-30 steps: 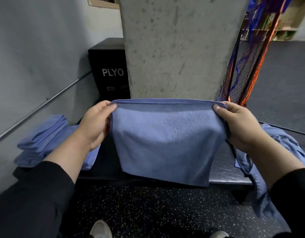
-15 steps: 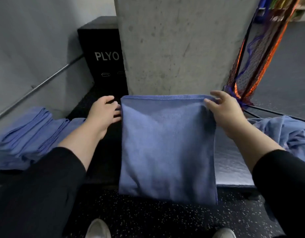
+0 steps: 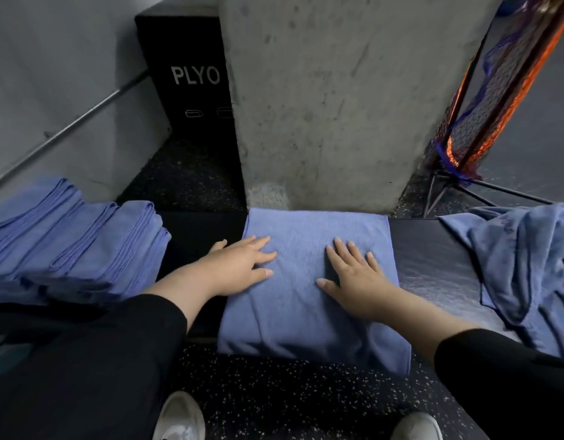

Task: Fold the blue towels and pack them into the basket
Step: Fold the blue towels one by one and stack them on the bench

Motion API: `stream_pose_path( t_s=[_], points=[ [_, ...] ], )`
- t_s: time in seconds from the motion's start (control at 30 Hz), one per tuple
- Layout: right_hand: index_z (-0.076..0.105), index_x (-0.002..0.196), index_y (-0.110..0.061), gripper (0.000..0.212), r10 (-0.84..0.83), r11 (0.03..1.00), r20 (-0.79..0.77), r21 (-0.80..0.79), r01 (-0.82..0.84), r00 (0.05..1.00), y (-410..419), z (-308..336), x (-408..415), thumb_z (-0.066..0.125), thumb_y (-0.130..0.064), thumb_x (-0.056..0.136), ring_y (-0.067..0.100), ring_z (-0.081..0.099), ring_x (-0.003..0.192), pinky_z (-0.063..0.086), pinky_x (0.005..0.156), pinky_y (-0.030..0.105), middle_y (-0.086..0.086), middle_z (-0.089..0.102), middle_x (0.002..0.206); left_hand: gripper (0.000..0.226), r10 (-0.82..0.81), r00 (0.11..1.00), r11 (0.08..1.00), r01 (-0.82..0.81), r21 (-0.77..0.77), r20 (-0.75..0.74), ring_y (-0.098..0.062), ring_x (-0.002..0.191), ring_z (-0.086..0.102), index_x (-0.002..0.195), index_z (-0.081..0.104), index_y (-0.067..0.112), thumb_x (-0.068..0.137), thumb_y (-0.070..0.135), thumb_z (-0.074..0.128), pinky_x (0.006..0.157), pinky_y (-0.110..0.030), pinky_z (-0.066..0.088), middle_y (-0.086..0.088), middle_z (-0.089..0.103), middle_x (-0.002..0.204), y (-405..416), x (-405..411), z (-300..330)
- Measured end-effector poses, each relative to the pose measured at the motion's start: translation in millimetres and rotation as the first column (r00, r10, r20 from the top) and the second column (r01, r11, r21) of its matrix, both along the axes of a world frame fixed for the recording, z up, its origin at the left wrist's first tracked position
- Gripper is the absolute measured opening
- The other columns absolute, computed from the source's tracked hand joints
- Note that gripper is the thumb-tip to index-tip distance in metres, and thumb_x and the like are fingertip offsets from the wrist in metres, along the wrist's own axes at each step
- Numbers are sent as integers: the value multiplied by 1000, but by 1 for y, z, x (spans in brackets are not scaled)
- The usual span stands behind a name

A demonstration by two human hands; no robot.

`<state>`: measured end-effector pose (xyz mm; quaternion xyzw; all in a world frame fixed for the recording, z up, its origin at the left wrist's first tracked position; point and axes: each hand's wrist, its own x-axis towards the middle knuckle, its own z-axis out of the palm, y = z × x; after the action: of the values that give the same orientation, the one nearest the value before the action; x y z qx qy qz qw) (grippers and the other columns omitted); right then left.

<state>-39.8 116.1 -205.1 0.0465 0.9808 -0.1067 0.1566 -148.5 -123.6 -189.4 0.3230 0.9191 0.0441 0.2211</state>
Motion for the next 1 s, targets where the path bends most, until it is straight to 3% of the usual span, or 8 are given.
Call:
stream_pose_path(
  t_s=[0.17,0.4,0.57,0.67,0.77,0.83,0.93,1.0],
  points=[
    [-2,161,-26,76,30,998,-59,57,-27,998,14,-8,-18,25,-63,100,17,-12,154,-6,124,47,-8,-13,168,54,13,1000,1000,-13,12,19,-6,154,-9,158,19,43,107,34,36,123,-52,-1,18,-6,167,2,-11,-5],
    [1,161,-28,70,47,995,-124,98,-35,991,27,-15,-50,18,-62,101,14,-9,155,-4,124,49,-10,-9,168,56,18,998,999,-22,-48,-68,-11,154,-15,160,-1,39,109,28,20,123,-57,-4,15,-14,167,11,-32,-16],
    [5,161,-29,69,57,997,-159,69,-47,986,34,-18,-60,18,-61,102,12,-7,154,-5,125,46,-12,-5,168,53,88,973,996,-90,-3,-213,-17,156,-7,160,14,32,109,24,26,122,-59,-1,2,-6,170,21,-33,-19],
    [20,159,-27,65,25,1000,-250,-6,-27,968,33,-19,-57,31,-56,103,12,1,155,-2,125,45,-8,6,168,50,39,951,994,-6,108,-306,-12,156,2,158,26,29,109,35,32,125,-49,1,1,5,170,21,-18,-16],
    [44,148,-25,52,55,995,-387,-57,-84,920,30,-14,-42,44,-47,102,17,28,149,9,123,50,-3,30,162,55,-82,957,988,115,107,-277,-7,155,-1,159,23,32,107,47,33,126,-43,-1,5,3,170,18,6,-10],
    [58,132,-25,43,169,981,-460,-8,-194,872,25,-5,-26,44,-48,99,23,53,127,31,112,51,-2,52,141,60,-143,953,984,167,66,-268,-6,155,-5,160,18,33,105,52,32,126,-42,-1,6,-2,170,15,25,-7],
    [62,118,-28,41,367,926,-428,85,-367,826,16,0,8,42,-55,95,23,57,101,44,84,40,-4,57,115,68,-241,940,970,243,-22,-243,-6,154,-12,161,6,35,101,63,21,126,-43,-2,8,-10,168,1,50,-15],
    [58,121,-30,40,427,901,-359,94,-423,830,15,-4,33,42,-55,94,19,55,106,45,88,39,-7,55,119,74,-239,939,971,238,-35,-246,-6,153,-15,160,0,36,94,68,6,126,-42,-4,8,-11,169,-13,63,-22]
  ],
)
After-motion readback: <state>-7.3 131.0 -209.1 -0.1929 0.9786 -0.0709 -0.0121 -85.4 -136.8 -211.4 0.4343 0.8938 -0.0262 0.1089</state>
